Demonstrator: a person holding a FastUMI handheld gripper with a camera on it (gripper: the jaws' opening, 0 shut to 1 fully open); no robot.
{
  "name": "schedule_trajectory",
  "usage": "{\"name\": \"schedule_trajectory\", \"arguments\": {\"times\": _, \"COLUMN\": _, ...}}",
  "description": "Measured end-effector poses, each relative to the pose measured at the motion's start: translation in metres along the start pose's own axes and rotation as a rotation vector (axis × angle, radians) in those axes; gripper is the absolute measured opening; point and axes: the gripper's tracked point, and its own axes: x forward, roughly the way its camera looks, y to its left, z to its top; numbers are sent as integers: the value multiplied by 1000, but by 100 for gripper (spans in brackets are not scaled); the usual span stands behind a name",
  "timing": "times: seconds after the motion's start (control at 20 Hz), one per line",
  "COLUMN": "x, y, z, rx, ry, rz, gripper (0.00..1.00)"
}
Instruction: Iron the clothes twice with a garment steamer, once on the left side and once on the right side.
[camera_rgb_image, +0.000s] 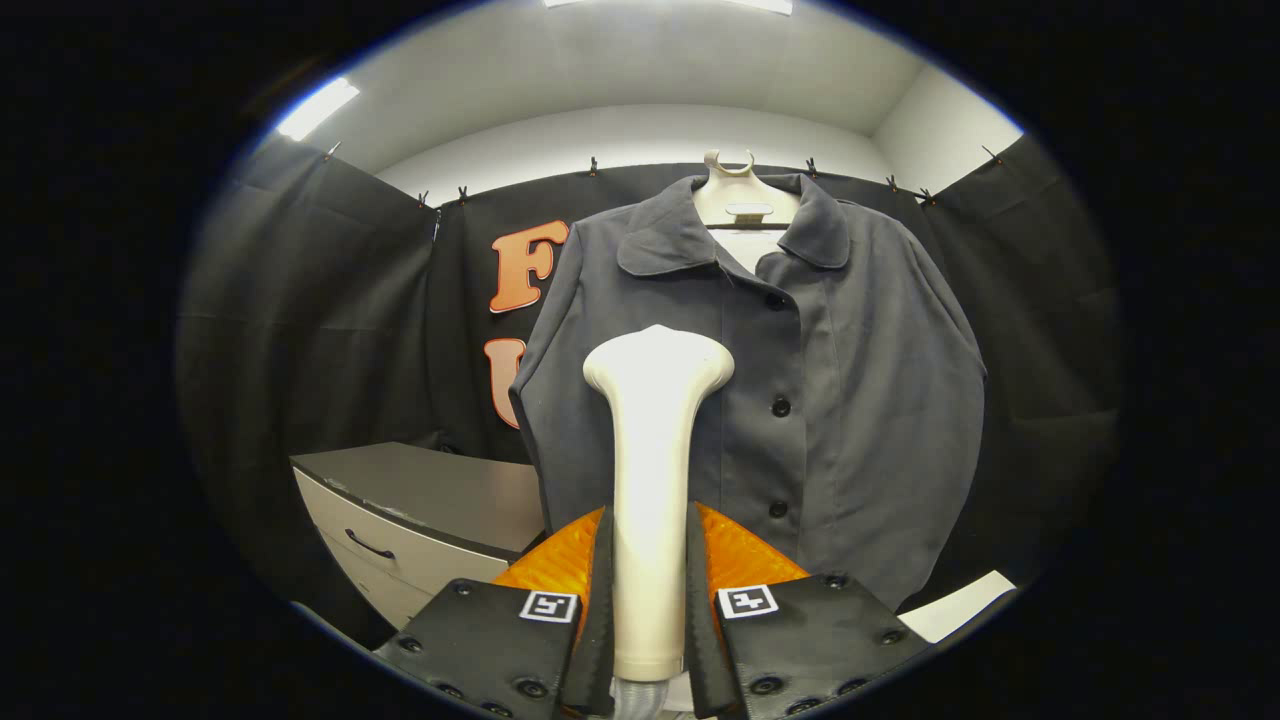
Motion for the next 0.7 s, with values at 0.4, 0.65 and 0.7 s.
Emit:
{"name": "schedule_trajectory", "arguments": {"times": 0.4, "x": -14, "y": -1, "z": -34, "rx": -10, "ry": 47, "rz": -19, "gripper": 37}}
{"name": "schedule_trajectory", "arguments": {"times": 0.65, "x": -27, "y": 0, "z": -56, "rx": -11, "ry": 72, "rz": -21, "gripper": 37}}
{"name": "schedule_trajectory", "arguments": {"times": 0.7, "x": -29, "y": 1, "z": -61, "rx": -10, "ry": 80, "rz": -20, "gripper": 37}}
